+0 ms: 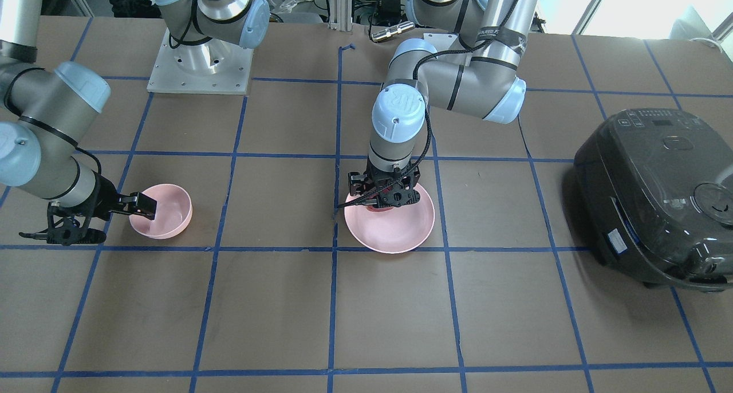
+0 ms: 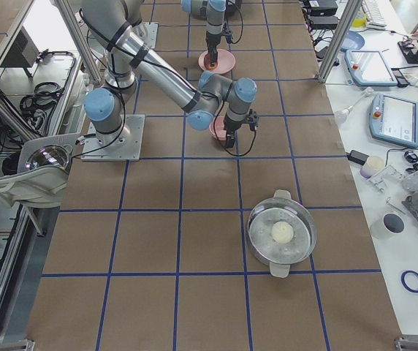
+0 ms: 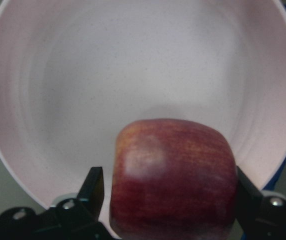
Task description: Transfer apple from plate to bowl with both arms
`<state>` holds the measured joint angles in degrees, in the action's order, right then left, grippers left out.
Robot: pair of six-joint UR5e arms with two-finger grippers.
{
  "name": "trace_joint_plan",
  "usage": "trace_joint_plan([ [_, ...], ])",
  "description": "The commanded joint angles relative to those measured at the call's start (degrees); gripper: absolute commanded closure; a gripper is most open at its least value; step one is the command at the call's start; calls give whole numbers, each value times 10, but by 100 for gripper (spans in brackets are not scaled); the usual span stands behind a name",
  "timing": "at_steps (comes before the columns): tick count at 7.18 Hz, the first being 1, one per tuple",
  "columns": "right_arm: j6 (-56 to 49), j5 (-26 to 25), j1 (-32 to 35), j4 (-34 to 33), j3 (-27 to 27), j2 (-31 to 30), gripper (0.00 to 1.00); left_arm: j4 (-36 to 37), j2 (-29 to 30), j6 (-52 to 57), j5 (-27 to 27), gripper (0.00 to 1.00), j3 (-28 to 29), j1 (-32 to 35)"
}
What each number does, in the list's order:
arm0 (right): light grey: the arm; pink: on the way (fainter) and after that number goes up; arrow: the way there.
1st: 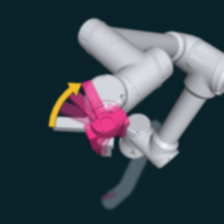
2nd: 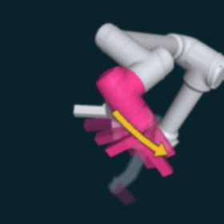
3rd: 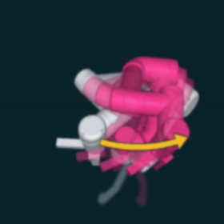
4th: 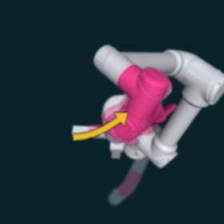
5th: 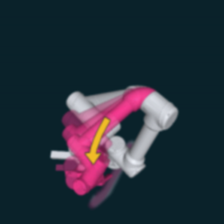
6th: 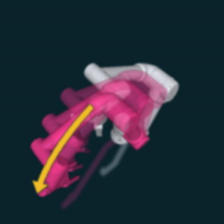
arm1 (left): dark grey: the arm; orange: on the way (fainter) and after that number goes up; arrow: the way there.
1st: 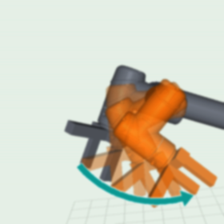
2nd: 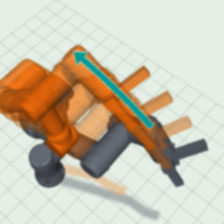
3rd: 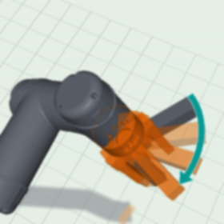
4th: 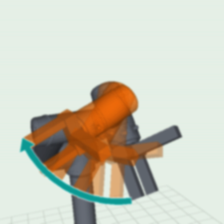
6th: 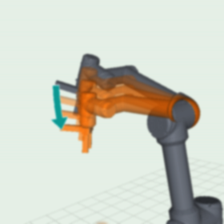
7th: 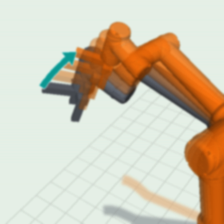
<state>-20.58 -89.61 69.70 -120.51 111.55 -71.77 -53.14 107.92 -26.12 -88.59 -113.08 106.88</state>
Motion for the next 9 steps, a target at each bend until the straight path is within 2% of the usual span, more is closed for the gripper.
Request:
trace_joint_plan([
  [1, -2, 14, 0, -23, 1, 13, 49, -4, -2, 9, 1, 100, 13, 0],
  [2, 2, 11, 0, -23, 1, 14, 99, -9, -11, 10, -3, 100, 33, -3],
  [5, 38, 24, 0, 3, -8, 2, 100, -164, -16, 40, -2, 100, 170, -4],
  [6, 47, 58, 3, 50, -29, -14, 100, -212, -17, 40, -4, 100, 212, -4],
  [7, 87, 116, 18, 96, -56, -20, 100, -233, -17, 40, -3, 100, 236, -4],
  [9, 111, 164, 102, 95, -57, -14, 100, -234, -17, 40, 0, 100, 242, -4],
])
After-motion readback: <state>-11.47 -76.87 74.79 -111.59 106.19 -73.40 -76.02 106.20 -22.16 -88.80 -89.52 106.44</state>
